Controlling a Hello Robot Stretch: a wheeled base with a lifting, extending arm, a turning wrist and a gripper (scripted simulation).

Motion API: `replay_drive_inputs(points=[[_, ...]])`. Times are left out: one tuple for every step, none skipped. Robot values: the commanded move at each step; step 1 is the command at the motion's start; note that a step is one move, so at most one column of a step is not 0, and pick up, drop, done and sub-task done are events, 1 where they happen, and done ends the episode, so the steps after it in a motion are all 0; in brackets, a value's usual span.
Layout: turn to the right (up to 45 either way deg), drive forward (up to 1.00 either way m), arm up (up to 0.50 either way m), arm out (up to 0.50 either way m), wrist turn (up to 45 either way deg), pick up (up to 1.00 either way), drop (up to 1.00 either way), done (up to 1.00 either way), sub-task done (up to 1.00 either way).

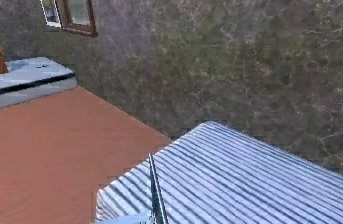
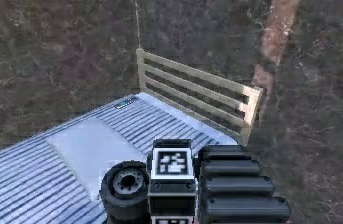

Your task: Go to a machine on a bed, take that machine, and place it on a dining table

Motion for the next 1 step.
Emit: replay_drive_inputs(points=[[-27.0, 0.00, 0.00, 0.00, 0.0, 0.00, 0.00, 0.00, 0.00]])
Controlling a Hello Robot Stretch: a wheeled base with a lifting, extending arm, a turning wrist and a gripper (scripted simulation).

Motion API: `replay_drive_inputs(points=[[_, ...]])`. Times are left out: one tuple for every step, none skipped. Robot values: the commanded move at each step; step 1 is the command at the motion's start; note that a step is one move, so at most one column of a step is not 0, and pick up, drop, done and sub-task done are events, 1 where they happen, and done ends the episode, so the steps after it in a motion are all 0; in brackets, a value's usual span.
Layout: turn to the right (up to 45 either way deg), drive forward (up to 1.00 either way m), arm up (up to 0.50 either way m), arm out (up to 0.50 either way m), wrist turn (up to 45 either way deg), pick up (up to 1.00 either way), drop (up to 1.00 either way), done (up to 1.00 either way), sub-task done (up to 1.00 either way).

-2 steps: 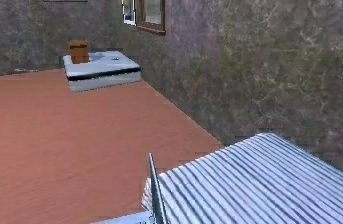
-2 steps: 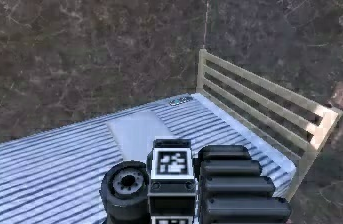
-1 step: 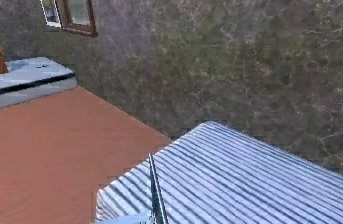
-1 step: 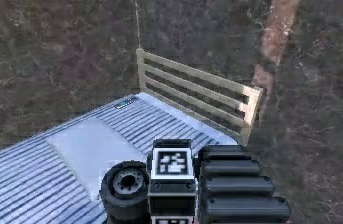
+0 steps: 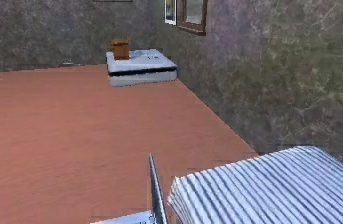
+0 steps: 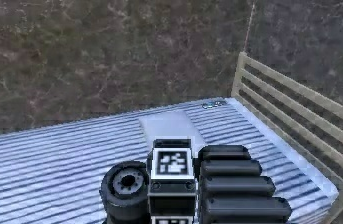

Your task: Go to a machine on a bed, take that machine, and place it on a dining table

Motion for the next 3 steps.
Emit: replay_drive_inputs(points=[[30.0, 0.00, 0.00, 0.00, 0.0, 0.00, 0.00, 0.00, 0.00], [-45.0, 0.00, 0.00, 0.00, 0.0, 0.00, 0.00, 0.00, 0.00], [-45.0, 0.00, 0.00, 0.00, 0.0, 0.00, 0.00, 0.00, 0.00]])
